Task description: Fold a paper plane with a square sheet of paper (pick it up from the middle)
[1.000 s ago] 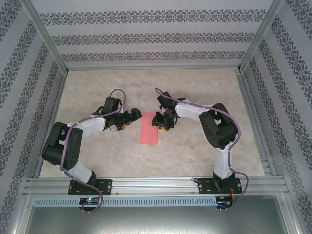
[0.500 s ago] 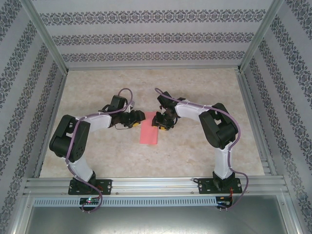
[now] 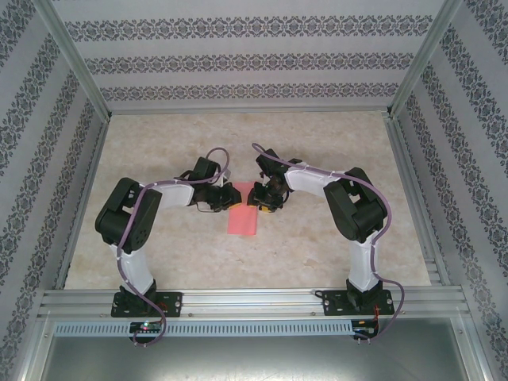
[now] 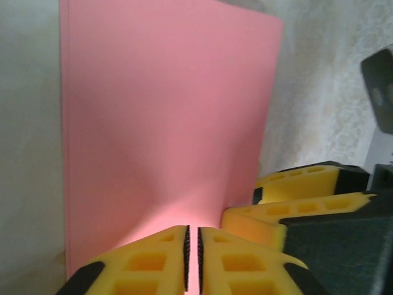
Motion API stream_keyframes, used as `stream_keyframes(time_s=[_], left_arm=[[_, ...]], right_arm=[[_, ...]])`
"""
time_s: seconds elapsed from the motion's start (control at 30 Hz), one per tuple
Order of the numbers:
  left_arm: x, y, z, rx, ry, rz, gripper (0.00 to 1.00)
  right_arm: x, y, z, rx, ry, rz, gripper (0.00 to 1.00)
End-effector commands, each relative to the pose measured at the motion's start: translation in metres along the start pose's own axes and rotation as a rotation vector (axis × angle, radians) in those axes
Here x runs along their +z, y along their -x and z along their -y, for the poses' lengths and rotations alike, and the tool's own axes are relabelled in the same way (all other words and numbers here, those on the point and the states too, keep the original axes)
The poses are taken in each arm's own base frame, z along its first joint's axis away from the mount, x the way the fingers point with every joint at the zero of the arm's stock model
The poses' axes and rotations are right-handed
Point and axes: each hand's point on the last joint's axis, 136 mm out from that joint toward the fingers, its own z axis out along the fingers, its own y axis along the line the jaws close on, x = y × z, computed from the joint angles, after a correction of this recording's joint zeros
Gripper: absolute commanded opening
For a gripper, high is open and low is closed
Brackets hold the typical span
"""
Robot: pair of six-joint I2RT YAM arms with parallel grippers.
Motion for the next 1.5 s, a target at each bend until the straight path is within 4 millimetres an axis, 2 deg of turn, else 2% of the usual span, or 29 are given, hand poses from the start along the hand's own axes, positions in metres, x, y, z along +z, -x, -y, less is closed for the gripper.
stream_keyframes(time_s=[0.0,0.3,0.43,0.57,0.77,0.93,1.07,1.27,1.47], left_arm=[[0.005,-0.003,-0.008,-0.009,0.055,-0.011,0.12],[0.01,-0.021,-0.045,-0.068,0.174,-0.059,0.08],[0.014,-0.032,-0.065,-0.091,0.239,-0.092,0.05],[0.016,-0.042,-0.079,-0.104,0.275,-0.121,0.02],[0.019,-0.051,-0.092,-0.113,0.304,-0.144,0.0],[0.019,-0.056,-0.098,-0.135,0.312,-0.144,0.0],[0.017,-0.059,-0.104,-0.143,0.329,-0.144,0.0],[0.016,-0.063,-0.108,-0.154,0.344,-0.147,0.0],[0.019,-0.066,-0.113,-0.162,0.355,-0.163,0.0]], right_arm=[[0.049,-0.024,0.085,0.052,-0.291,-0.073,0.42],[0.048,-0.025,0.083,0.048,-0.286,-0.071,0.42],[0.041,-0.024,0.072,0.035,-0.257,-0.065,0.43],[0.011,-0.015,0.04,0.0,-0.16,0.0,0.47],[-0.059,-0.002,-0.006,-0.055,-0.006,0.167,0.58],[-0.085,0.001,-0.029,-0.095,0.094,0.272,0.57],[-0.077,0.002,-0.044,-0.108,0.137,0.276,0.49],[-0.051,0.002,-0.06,-0.104,0.195,0.232,0.27],[-0.03,0.002,-0.057,-0.082,0.175,0.19,0.21]])
